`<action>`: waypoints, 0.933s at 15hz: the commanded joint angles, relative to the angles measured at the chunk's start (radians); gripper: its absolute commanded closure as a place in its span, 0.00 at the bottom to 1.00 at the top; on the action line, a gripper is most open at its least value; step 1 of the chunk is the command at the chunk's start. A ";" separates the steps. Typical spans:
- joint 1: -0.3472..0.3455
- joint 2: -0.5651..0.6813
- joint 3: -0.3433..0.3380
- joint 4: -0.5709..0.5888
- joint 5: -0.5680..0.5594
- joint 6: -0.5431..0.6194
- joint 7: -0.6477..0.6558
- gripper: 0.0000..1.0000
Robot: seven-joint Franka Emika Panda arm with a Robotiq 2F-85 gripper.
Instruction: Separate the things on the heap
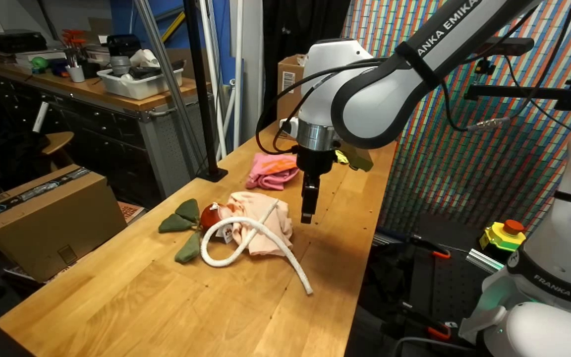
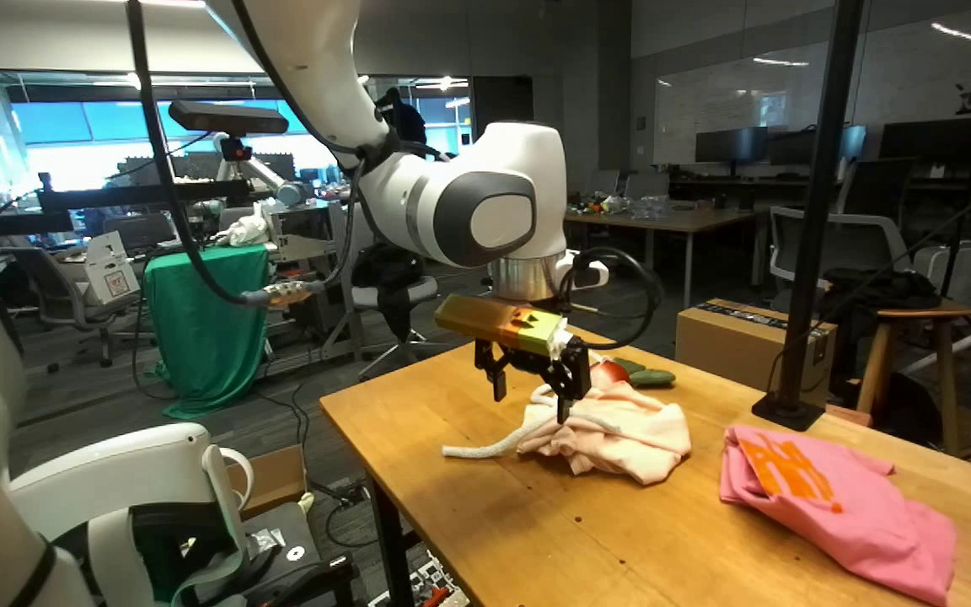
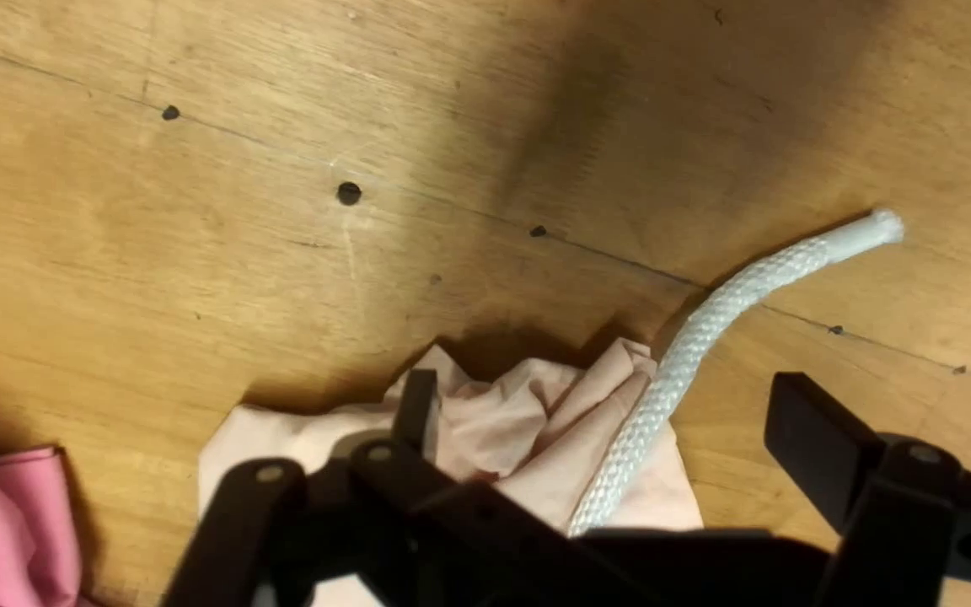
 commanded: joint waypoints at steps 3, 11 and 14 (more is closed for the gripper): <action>-0.004 0.061 0.025 0.072 0.001 -0.006 0.107 0.00; 0.014 0.107 0.077 0.096 0.065 0.016 0.223 0.00; 0.027 0.127 0.094 0.093 0.065 0.039 0.271 0.00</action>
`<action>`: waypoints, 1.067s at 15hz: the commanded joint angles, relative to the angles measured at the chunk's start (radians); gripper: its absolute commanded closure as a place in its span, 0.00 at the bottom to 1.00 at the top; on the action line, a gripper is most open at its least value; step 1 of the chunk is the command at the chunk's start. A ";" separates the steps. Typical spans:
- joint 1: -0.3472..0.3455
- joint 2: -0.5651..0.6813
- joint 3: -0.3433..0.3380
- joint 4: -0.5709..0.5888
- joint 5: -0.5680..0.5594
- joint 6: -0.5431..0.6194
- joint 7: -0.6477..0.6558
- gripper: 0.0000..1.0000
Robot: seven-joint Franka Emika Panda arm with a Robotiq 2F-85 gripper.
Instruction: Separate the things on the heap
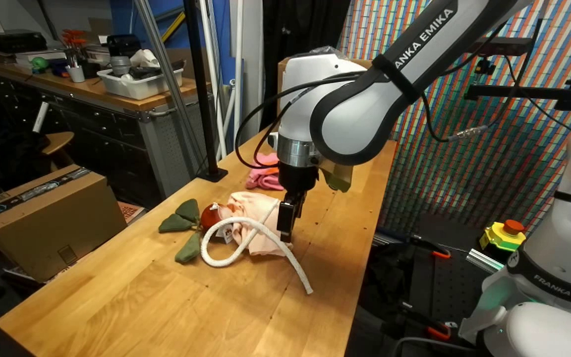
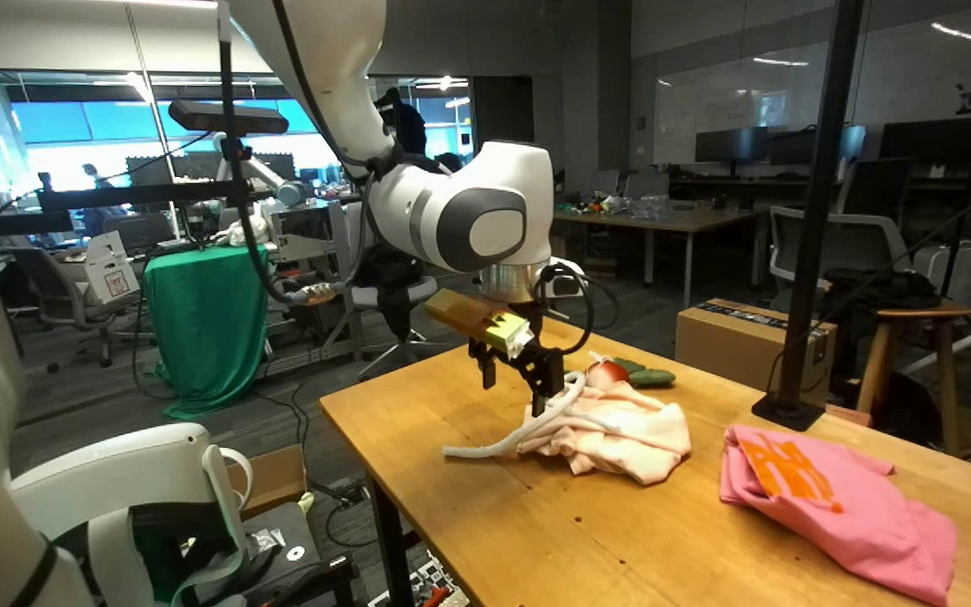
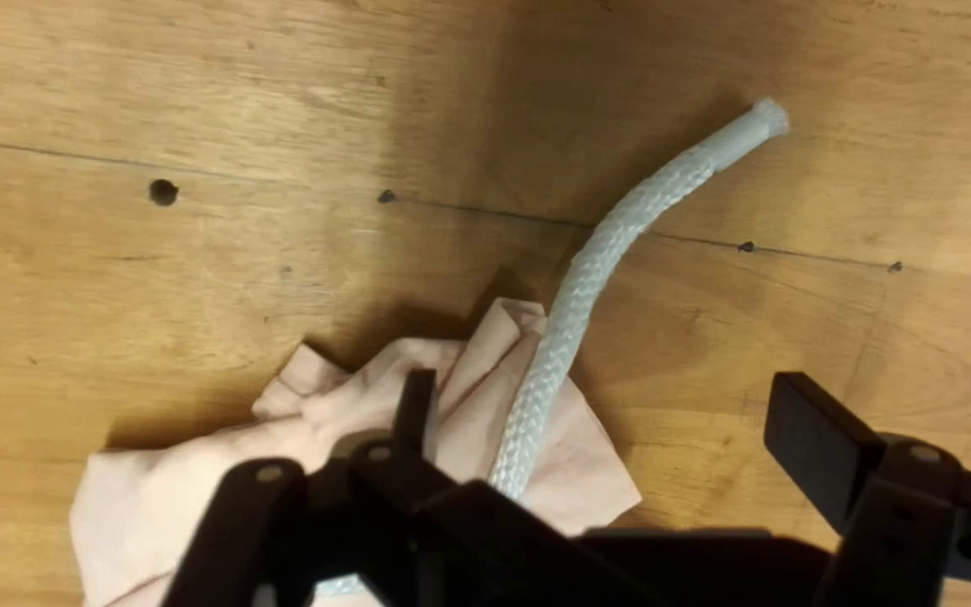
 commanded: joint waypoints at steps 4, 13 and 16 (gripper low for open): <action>0.039 0.065 0.016 0.010 -0.043 0.079 0.141 0.00; 0.127 0.138 -0.068 0.013 -0.335 0.201 0.388 0.00; 0.155 0.152 -0.104 0.019 -0.428 0.218 0.454 0.00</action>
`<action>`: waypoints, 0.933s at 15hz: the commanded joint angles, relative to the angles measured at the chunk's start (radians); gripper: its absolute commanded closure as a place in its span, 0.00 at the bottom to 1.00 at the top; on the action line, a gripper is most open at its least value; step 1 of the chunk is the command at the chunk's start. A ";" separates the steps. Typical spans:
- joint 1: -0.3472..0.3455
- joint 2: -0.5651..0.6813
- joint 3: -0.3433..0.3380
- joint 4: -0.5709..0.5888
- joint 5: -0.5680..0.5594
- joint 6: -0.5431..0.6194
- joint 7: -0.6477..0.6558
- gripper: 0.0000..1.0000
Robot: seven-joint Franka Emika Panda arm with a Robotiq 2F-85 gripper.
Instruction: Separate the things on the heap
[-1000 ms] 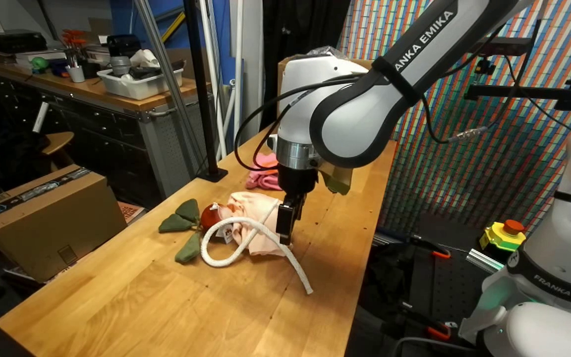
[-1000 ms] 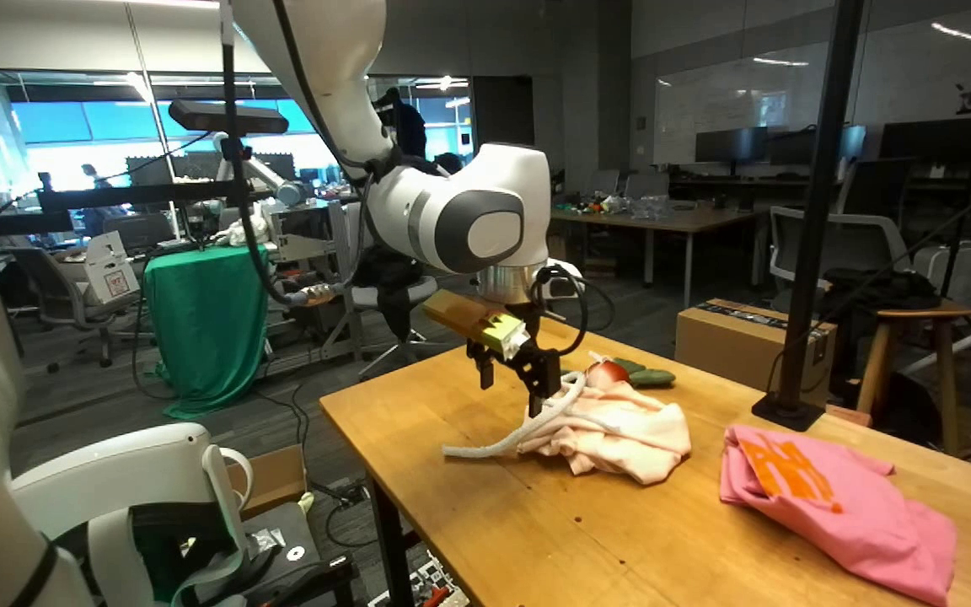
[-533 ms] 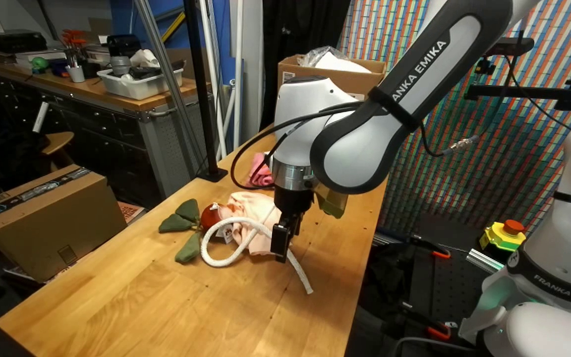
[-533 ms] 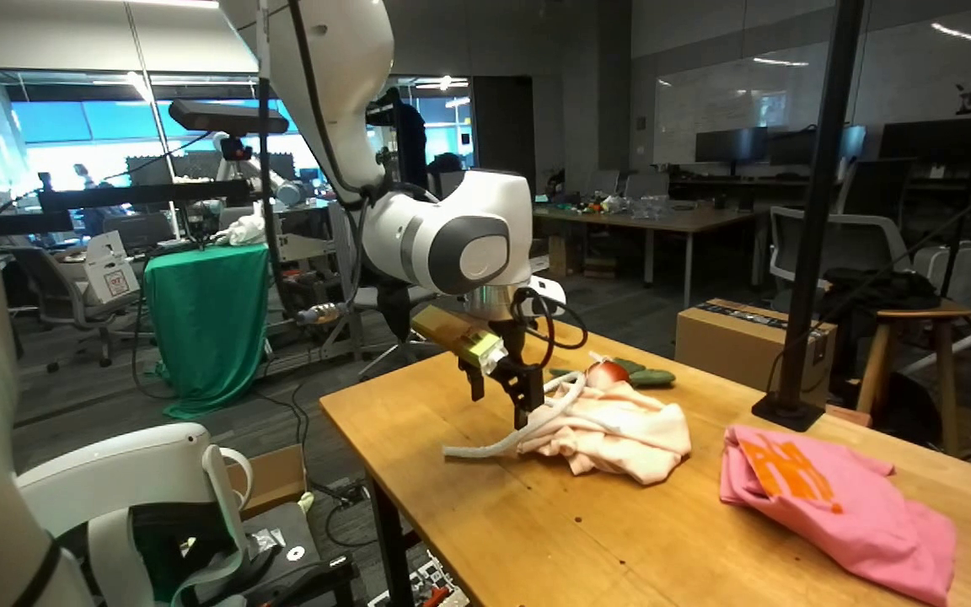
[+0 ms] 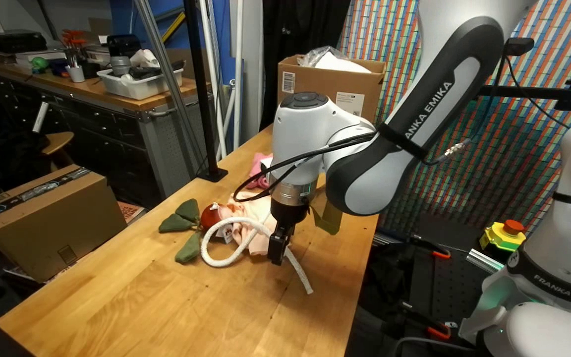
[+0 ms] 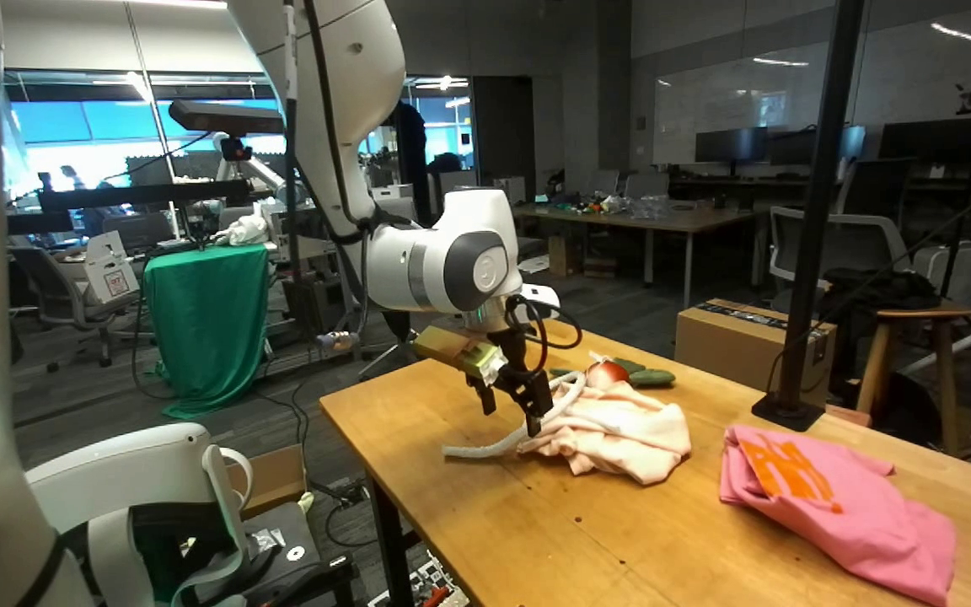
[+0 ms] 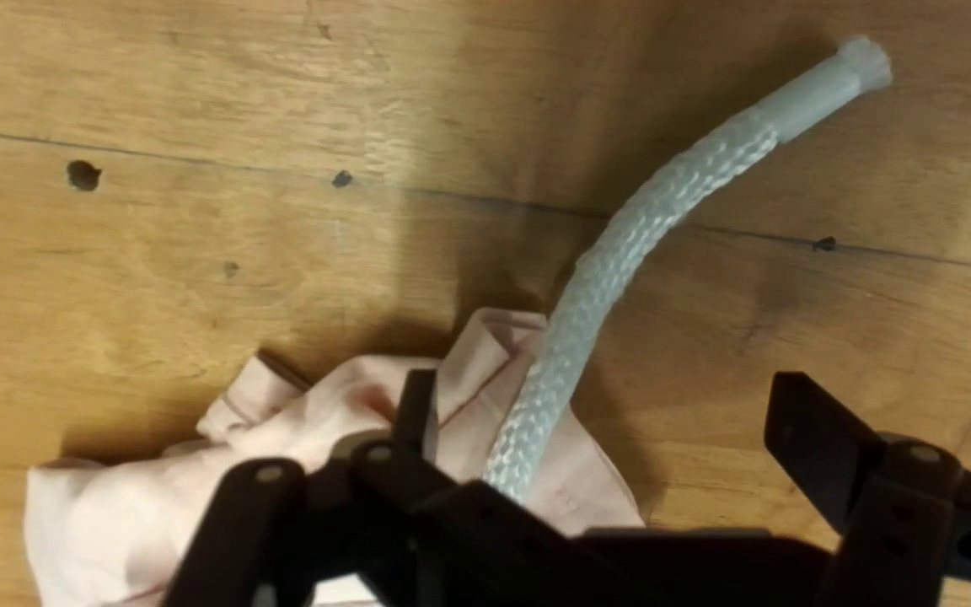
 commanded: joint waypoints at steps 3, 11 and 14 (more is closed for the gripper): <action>0.064 0.029 -0.074 0.025 -0.151 0.053 0.124 0.00; 0.100 0.039 -0.114 0.061 -0.263 0.086 0.181 0.00; 0.101 0.046 -0.120 0.072 -0.294 0.090 0.188 0.00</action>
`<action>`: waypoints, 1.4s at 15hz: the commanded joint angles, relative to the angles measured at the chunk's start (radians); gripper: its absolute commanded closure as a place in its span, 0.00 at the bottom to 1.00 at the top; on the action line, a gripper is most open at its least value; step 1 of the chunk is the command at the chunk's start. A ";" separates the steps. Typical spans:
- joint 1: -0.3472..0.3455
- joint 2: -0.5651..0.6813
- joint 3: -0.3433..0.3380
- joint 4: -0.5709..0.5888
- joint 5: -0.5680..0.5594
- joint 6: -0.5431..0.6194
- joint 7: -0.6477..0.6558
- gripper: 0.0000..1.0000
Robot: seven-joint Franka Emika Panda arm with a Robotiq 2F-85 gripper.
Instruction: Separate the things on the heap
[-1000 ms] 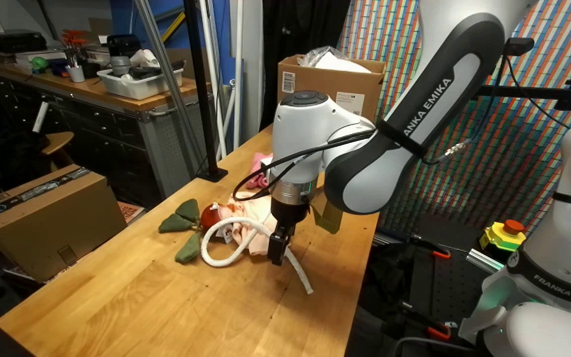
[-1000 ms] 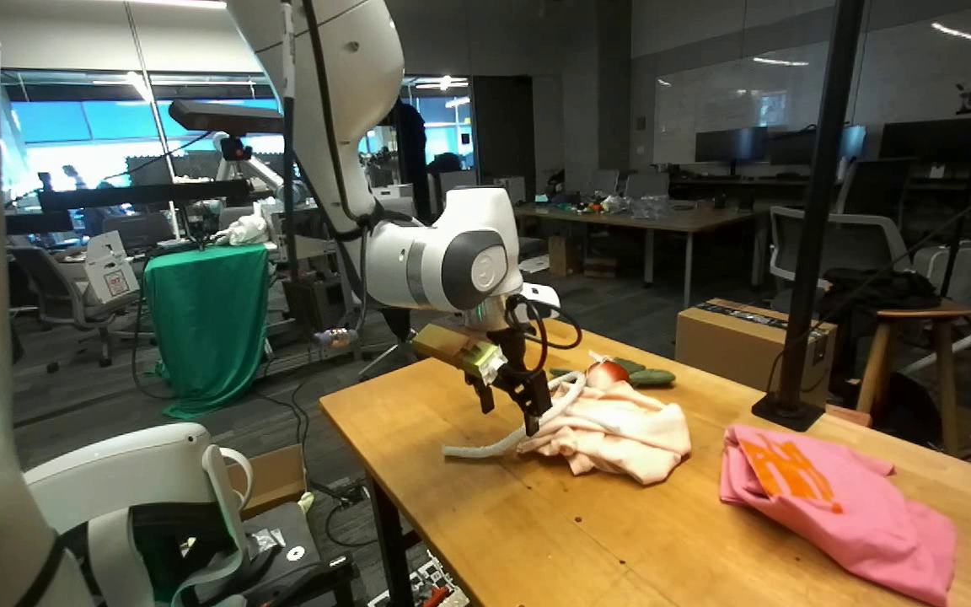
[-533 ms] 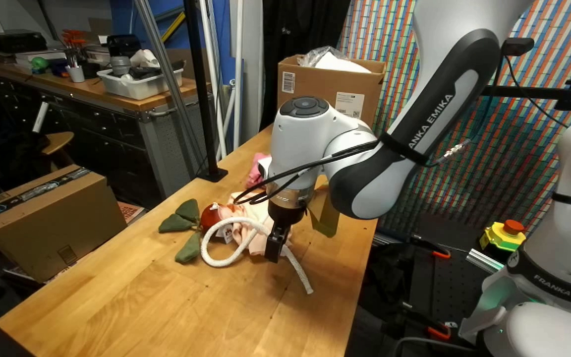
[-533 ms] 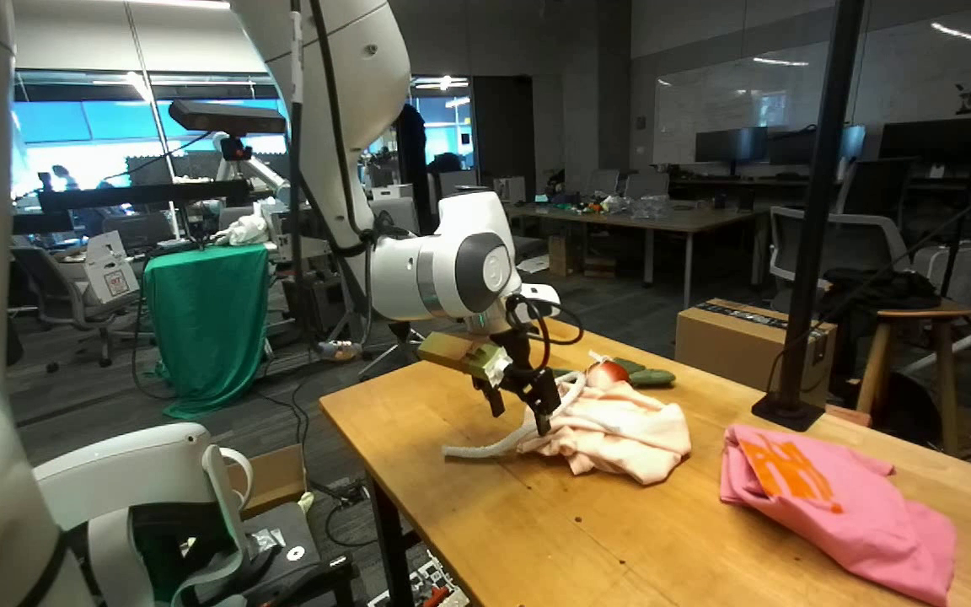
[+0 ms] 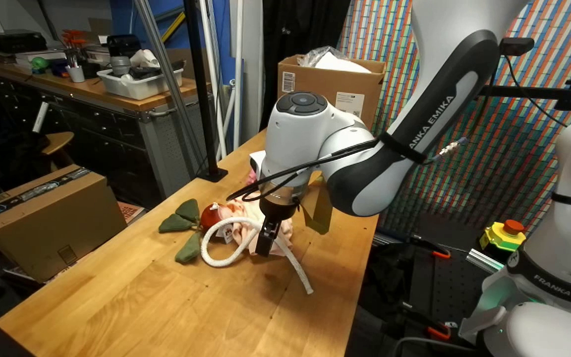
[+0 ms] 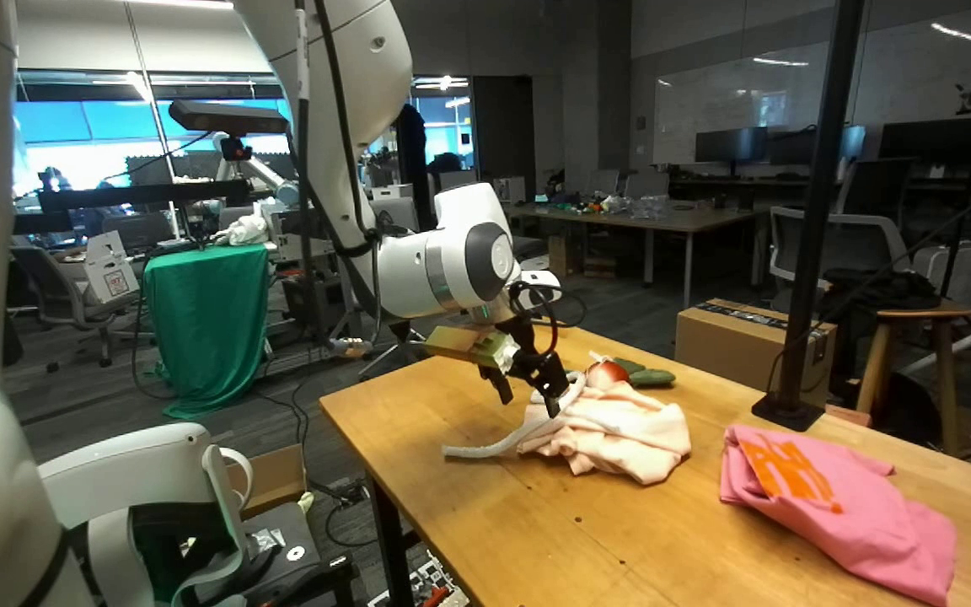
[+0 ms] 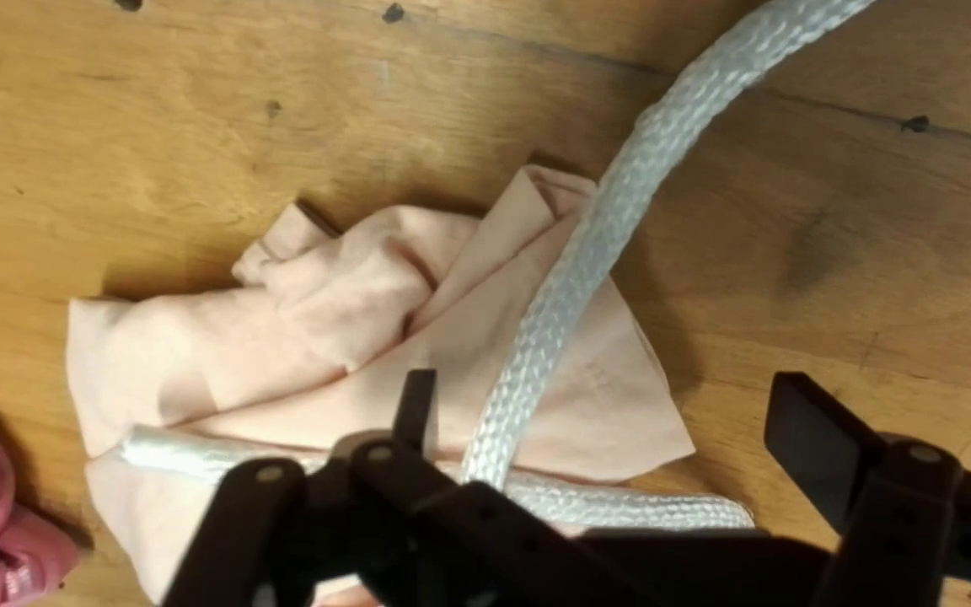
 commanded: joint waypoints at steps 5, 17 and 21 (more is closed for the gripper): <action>0.024 0.039 -0.054 0.043 -0.121 0.047 0.063 0.00; 0.023 0.077 -0.091 0.079 -0.181 0.056 0.092 0.17; 0.022 0.076 -0.092 0.080 -0.191 0.056 0.098 0.51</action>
